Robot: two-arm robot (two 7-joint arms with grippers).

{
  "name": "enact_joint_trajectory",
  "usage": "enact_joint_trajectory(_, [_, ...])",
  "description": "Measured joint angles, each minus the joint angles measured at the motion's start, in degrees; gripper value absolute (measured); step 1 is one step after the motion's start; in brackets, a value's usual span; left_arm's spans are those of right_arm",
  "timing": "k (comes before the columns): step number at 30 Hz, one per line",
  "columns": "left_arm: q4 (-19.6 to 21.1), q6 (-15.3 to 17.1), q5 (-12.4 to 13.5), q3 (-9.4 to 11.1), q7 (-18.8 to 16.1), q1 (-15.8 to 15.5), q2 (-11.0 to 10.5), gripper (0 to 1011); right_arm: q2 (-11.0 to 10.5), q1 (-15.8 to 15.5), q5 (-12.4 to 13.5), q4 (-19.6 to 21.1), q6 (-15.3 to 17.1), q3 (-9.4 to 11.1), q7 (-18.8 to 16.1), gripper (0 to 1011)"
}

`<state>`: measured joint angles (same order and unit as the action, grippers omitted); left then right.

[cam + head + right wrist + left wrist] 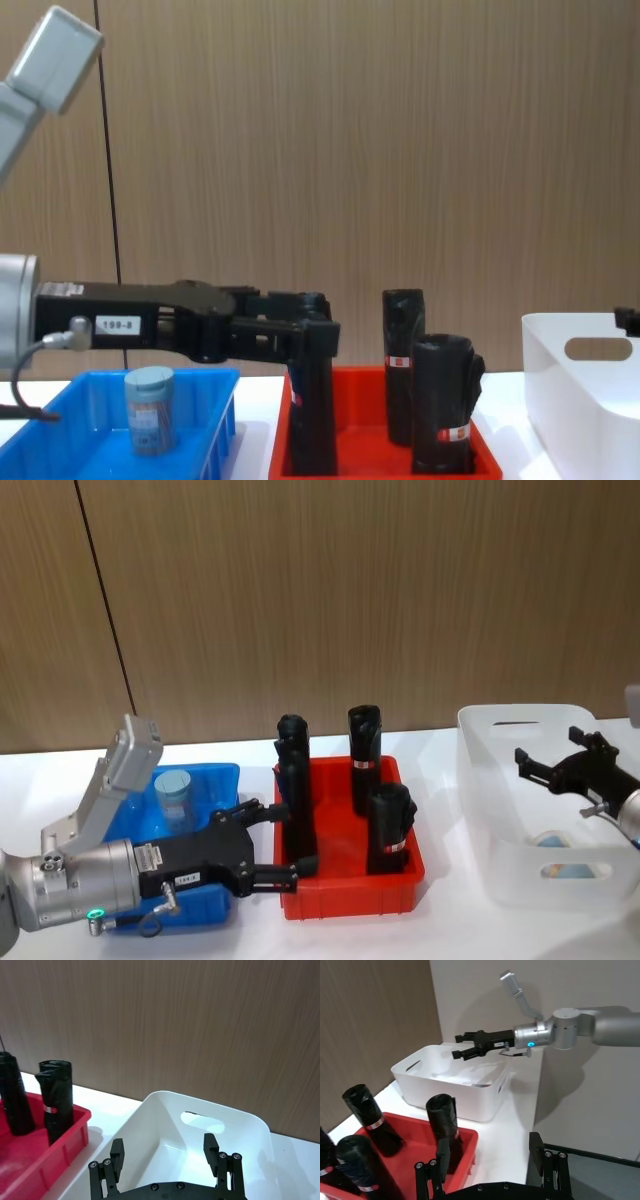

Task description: Pick the cotton swabs from the blue box and place them into the white box.

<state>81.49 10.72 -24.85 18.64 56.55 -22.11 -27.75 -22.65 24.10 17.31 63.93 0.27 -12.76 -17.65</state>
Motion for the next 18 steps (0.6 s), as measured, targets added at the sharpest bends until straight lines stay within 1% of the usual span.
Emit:
enact_joint_trajectory(1, [0.0, 0.0, 0.0, 0.0, 0.0, 0.0, 0.0, 1000, 0.0, -0.3, 0.0, 0.5, 0.0, 0.0, 0.2, 1001])
enact_joint_trajectory(3, [0.5, -0.4, 0.6, 0.3, -2.2, 0.3, 0.2, 1000, 0.2, -1.5, 0.0, 2.2, 0.1, 0.0, 0.8, 1002])
enact_joint_trajectory(5, [0.7, -0.6, 0.8, 0.5, -3.3, 0.5, 0.4, 1000, 0.3, -2.2, 0.0, 3.3, 0.2, 0.0, 1.2, 1001])
enact_joint_trajectory(6, [0.9, -0.8, 1.1, 0.6, -4.5, 0.7, 0.5, 1000, 0.4, -2.9, -0.1, 4.4, 0.2, 0.0, 1.6, 1002])
enact_joint_trajectory(9, [1.3, -1.2, 1.6, 0.8, -6.3, 1.0, 0.7, 1000, 0.6, -4.5, -0.1, 6.7, 0.3, 0.0, 2.5, 1002])
enact_joint_trajectory(14, [2.3, -1.9, 2.6, 1.4, -10.8, 1.7, 1.1, 1000, 0.9, -6.8, -0.2, 10.2, 0.5, -0.1, 3.7, 1002])
enact_joint_trajectory(15, [2.3, -1.9, 2.6, 1.4, -10.8, 1.7, 1.1, 1000, 1.0, -7.2, -0.3, 10.8, 0.5, -0.1, 4.0, 1002])
enact_joint_trajectory(16, [2.5, -2.1, 2.9, 1.6, -12.0, 1.9, 1.3, 1000, 1.1, -8.0, -0.3, 11.9, 0.6, -0.1, 4.4, 1002])
enact_joint_trajectory(18, [2.8, -2.4, 3.1, 1.8, -13.1, 2.0, 1.4, 1000, 1.2, -8.8, -0.3, 13.1, 0.6, -0.1, 4.8, 1002])
